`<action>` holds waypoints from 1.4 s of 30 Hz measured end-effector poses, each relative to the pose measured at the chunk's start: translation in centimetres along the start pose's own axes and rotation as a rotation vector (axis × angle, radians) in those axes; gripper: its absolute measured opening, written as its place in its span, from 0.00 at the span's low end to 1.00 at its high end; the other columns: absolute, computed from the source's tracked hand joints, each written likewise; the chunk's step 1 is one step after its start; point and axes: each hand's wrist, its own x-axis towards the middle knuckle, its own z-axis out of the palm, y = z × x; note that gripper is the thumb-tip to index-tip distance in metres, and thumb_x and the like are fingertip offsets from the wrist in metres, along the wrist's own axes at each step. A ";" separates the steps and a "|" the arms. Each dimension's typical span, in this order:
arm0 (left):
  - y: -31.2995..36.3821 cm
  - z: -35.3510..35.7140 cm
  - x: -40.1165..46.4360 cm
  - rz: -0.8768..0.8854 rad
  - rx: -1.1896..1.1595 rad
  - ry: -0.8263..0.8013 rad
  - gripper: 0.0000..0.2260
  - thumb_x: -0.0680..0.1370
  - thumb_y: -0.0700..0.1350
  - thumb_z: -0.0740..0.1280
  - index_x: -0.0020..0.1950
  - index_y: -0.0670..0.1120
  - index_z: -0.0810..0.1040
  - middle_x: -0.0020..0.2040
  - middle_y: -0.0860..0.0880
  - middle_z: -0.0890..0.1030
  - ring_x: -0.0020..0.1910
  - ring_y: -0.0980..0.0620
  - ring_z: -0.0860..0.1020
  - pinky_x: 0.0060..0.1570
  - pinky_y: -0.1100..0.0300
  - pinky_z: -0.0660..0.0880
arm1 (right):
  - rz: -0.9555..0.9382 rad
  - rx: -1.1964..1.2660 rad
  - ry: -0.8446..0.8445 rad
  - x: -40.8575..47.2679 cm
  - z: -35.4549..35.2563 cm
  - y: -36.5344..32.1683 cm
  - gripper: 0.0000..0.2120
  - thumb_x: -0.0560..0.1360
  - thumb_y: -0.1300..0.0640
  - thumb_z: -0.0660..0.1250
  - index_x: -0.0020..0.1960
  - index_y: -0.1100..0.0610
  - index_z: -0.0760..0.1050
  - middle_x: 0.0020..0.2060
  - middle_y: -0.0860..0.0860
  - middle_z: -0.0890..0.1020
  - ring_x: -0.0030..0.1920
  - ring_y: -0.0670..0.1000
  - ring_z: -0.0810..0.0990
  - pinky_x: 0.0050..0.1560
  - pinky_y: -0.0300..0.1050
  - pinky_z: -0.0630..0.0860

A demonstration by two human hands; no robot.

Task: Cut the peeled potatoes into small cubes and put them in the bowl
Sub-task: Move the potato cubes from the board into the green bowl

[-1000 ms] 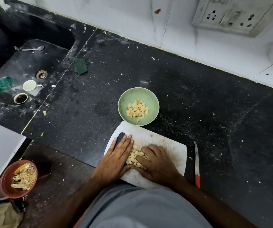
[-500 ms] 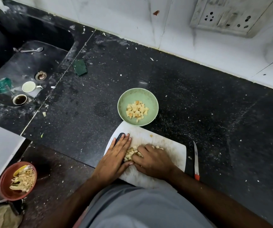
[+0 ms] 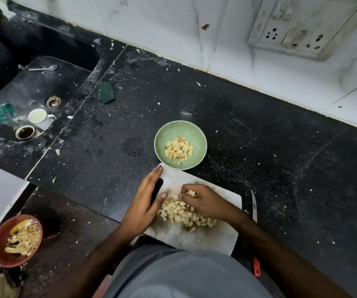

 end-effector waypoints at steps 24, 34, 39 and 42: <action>0.3 1.2 10.0 -0.278 -0.333 0.074 0.26 0.77 0.51 0.70 0.74 0.55 0.68 0.67 0.48 0.76 0.61 0.48 0.80 0.50 0.57 0.77 | 0.268 -0.213 0.120 9.7 -8.3 -7.3 0.08 0.76 0.52 0.66 0.42 0.56 0.79 0.36 0.53 0.81 0.34 0.51 0.79 0.31 0.41 0.74; -0.1 1.3 9.9 -0.254 -0.397 0.072 0.27 0.77 0.53 0.70 0.76 0.55 0.68 0.69 0.50 0.74 0.66 0.51 0.77 0.56 0.50 0.79 | 0.034 -0.577 0.134 7.9 -11.0 -6.8 0.13 0.79 0.63 0.61 0.53 0.53 0.82 0.50 0.49 0.83 0.48 0.48 0.82 0.50 0.45 0.79; 0.6 0.7 9.5 -0.259 -0.400 0.059 0.21 0.83 0.44 0.65 0.76 0.53 0.68 0.68 0.51 0.73 0.59 0.59 0.79 0.50 0.61 0.80 | -0.063 -0.643 0.279 7.3 -10.8 -5.3 0.09 0.76 0.64 0.66 0.49 0.52 0.81 0.44 0.49 0.84 0.43 0.48 0.83 0.46 0.51 0.81; 0.9 0.2 9.0 -0.237 -0.362 0.065 0.22 0.84 0.44 0.63 0.78 0.50 0.66 0.69 0.50 0.71 0.59 0.52 0.80 0.47 0.64 0.78 | -0.065 -0.688 0.242 6.9 -11.0 -5.0 0.06 0.76 0.58 0.71 0.51 0.51 0.82 0.48 0.47 0.84 0.46 0.47 0.82 0.50 0.48 0.80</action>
